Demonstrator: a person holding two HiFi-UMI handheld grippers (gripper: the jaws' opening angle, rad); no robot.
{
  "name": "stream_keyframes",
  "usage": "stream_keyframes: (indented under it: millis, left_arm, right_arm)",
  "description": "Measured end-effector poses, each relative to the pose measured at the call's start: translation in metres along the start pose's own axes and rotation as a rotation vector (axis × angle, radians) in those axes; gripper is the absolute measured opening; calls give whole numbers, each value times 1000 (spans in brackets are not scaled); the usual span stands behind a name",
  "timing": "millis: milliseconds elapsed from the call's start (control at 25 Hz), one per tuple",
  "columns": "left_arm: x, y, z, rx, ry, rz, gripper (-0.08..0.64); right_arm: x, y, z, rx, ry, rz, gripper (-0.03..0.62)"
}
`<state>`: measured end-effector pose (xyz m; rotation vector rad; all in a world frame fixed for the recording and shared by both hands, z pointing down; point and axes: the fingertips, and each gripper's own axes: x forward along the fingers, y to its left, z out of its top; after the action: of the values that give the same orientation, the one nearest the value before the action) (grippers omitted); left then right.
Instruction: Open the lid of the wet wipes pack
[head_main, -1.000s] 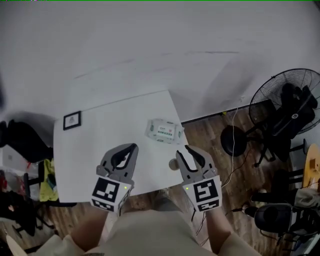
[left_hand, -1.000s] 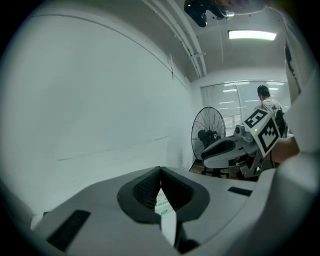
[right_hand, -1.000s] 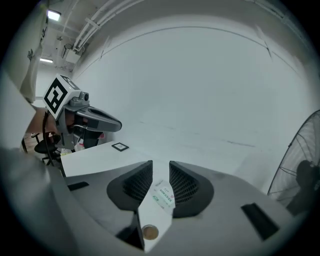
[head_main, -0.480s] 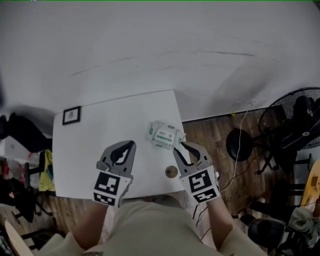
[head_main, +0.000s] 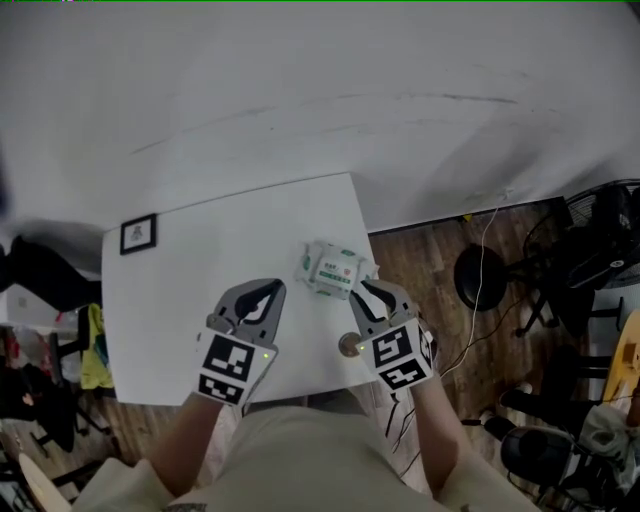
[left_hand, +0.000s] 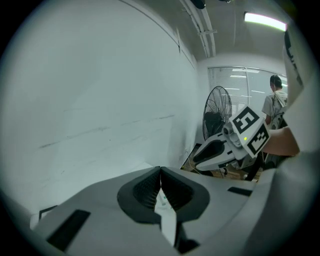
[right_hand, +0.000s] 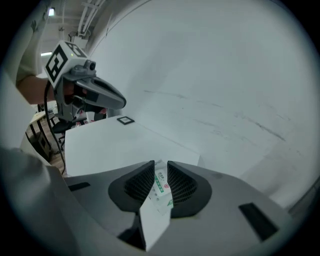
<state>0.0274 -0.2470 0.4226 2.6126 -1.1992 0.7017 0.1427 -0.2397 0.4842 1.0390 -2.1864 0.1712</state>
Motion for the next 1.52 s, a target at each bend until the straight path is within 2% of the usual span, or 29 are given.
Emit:
stream_keyframes:
  millis: [280, 520, 680, 840, 1080, 1400, 1520]
  left_arm:
    - [51, 7, -31, 13, 80, -73, 21]
    - [102, 12, -77, -29, 186, -129, 21]
    - [130, 5, -111, -18, 255, -187, 21]
    - [152, 4, -145, -43, 325, -220, 21]
    - [168, -7, -184, -49, 424, -262, 23]
    - [181, -10, -204, -39, 479, -237, 21]
    - [182, -11, -206, -48, 492, -244, 21]
  right_arm:
    - [60, 0, -32, -57, 136, 5, 92]
    - [104, 7, -65, -38, 232, 60, 123]
    - [123, 15, -84, -55, 284, 84, 129]
    - [140, 23, -100, -84, 329, 107, 144]
    - [155, 26, -108, -109, 351, 120, 150]
    - [160, 27, -111, -277, 373, 70, 152]
    - [160, 27, -110, -308, 374, 58, 149]
